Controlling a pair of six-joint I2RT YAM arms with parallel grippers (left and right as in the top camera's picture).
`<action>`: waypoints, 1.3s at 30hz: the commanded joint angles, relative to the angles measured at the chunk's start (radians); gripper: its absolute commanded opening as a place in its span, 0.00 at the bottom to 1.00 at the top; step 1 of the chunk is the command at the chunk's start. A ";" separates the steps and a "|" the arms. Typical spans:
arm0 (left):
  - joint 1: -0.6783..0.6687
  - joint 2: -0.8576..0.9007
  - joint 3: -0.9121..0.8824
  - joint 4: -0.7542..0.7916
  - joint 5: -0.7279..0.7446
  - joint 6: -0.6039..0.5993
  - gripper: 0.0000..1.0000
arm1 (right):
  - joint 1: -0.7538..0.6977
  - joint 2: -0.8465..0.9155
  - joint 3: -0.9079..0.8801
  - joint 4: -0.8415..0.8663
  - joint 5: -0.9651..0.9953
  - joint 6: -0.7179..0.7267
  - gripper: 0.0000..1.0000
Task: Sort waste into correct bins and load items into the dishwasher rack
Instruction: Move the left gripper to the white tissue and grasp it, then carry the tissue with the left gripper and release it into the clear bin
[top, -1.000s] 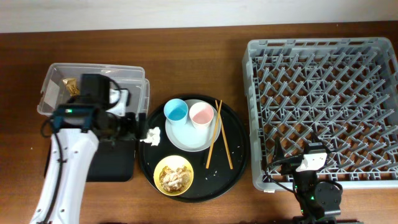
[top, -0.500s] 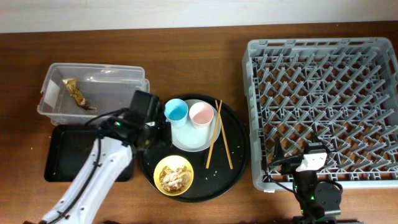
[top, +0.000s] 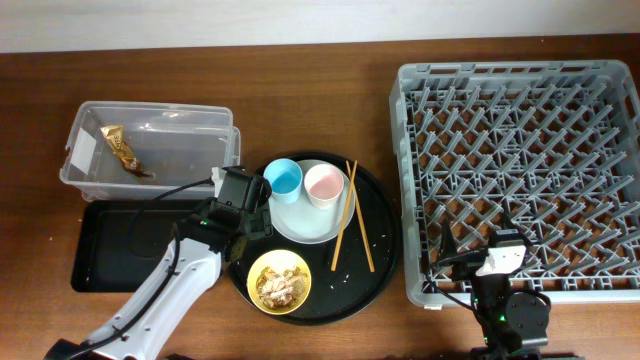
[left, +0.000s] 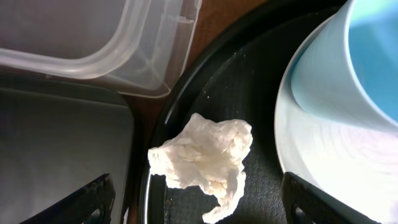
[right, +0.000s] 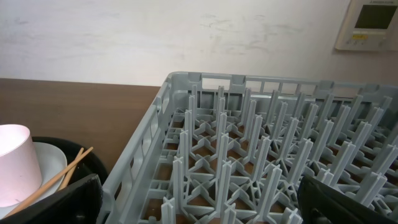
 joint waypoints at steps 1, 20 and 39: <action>0.000 0.008 -0.016 0.018 -0.020 -0.006 0.84 | 0.005 -0.006 -0.005 -0.006 0.006 0.005 0.98; 0.000 0.179 -0.021 0.114 0.014 0.002 0.56 | 0.005 -0.006 -0.005 -0.006 0.006 0.005 0.98; 0.000 -0.227 0.008 -0.157 0.139 -0.095 0.64 | 0.005 -0.006 -0.005 -0.006 0.006 0.005 0.98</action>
